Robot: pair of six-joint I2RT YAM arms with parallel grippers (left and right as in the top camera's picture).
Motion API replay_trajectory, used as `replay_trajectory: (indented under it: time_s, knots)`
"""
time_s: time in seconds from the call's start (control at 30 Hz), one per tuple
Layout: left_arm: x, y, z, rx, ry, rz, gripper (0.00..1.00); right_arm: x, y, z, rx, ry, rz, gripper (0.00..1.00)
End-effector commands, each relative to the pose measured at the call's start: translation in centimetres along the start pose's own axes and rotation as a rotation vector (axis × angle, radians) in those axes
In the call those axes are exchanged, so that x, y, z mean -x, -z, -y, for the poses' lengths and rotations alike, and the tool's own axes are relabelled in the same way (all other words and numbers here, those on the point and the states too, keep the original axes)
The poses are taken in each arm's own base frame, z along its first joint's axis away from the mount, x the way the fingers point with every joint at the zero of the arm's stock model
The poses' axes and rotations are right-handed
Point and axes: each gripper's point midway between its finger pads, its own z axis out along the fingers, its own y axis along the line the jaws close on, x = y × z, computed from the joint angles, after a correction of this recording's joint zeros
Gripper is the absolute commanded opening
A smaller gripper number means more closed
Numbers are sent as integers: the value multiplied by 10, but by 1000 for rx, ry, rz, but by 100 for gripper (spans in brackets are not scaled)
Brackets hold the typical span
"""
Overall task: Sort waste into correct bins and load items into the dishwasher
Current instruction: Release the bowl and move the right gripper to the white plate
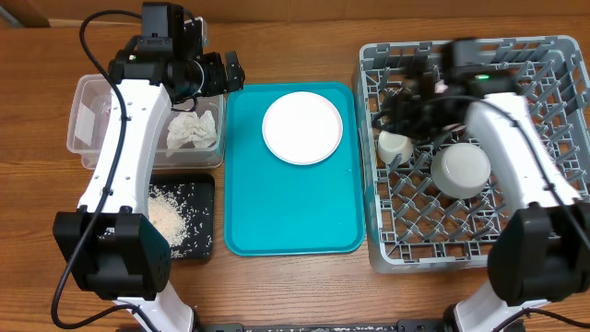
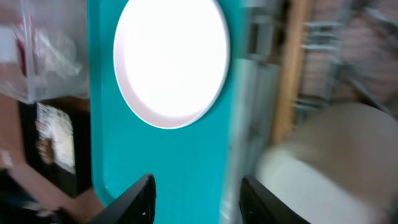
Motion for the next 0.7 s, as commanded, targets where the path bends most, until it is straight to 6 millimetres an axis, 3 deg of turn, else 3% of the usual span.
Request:
replay_trajectory:
  time_s: [0.0,0.2,0.33,0.53,0.67]
  knots:
    - [9,14,7,-9,-8,40,100,9,-10,-19,-131,95,53,46]
    - [9,14,7,-9,-8,40,100,26,-30,-46,-294,203,189,46]
    - [9,14,7,-9,-8,40,100,42,-37,-46,-386,231,308,46]
    - [9,14,7,-9,-8,40,100,59,-57,-46,-347,251,405,47]
    - [9,14,7,-9,-8,40,100,66,-73,-42,-341,253,416,54]
